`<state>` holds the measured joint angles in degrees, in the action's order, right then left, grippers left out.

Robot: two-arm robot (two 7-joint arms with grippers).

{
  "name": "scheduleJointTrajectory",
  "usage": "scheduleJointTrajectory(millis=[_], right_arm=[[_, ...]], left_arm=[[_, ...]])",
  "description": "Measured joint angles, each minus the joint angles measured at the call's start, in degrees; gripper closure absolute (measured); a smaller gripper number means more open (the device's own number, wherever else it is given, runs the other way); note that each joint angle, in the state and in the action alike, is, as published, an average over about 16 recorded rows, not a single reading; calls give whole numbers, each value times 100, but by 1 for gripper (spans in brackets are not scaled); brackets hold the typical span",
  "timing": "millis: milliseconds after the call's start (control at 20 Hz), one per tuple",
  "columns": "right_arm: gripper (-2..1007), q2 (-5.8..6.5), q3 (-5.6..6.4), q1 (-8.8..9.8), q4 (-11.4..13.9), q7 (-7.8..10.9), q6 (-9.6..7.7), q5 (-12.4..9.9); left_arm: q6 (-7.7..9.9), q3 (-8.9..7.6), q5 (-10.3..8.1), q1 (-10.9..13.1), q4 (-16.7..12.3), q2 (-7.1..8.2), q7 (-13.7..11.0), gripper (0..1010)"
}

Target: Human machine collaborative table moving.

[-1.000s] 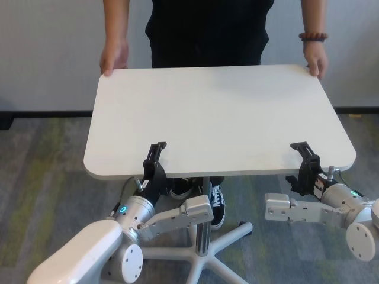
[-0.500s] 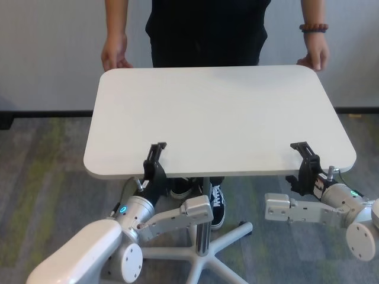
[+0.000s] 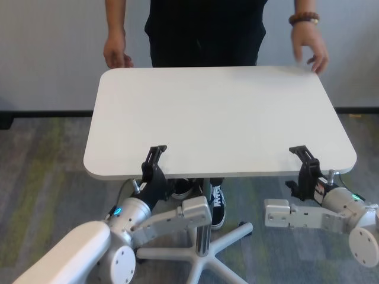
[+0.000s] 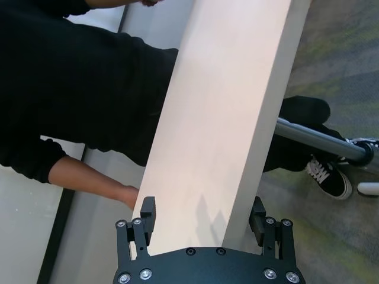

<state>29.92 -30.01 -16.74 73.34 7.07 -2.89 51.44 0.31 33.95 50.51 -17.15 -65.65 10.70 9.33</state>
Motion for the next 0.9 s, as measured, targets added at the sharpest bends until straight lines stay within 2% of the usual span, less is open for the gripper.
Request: scheduleJointTrajectory(millis=[150,250,450,550,700,900], right_arm=[[2,99,116,223,403,149,-112,-110],[2,166,234,420,718,242,-173,-239],[2,274,570,885,1390,366,-180,-671],[2,302,770,1122,1699,385,-102,-960],[2,302,1100,1468,2099,381,97,-1477],[2,215,1541,1860,2480,366,445,-2260]], left_arm=[[134,-59,-9,284,-575,194,-180,10],[218,-128,-46,506,-981,328,-303,10],[308,-389,-329,1000,-1808,551,-550,10],[311,-576,-572,1244,-2185,618,-651,10],[274,-911,-1051,1584,-2676,649,-794,10],[235,-1393,-1816,1956,-3202,557,-976,10]])
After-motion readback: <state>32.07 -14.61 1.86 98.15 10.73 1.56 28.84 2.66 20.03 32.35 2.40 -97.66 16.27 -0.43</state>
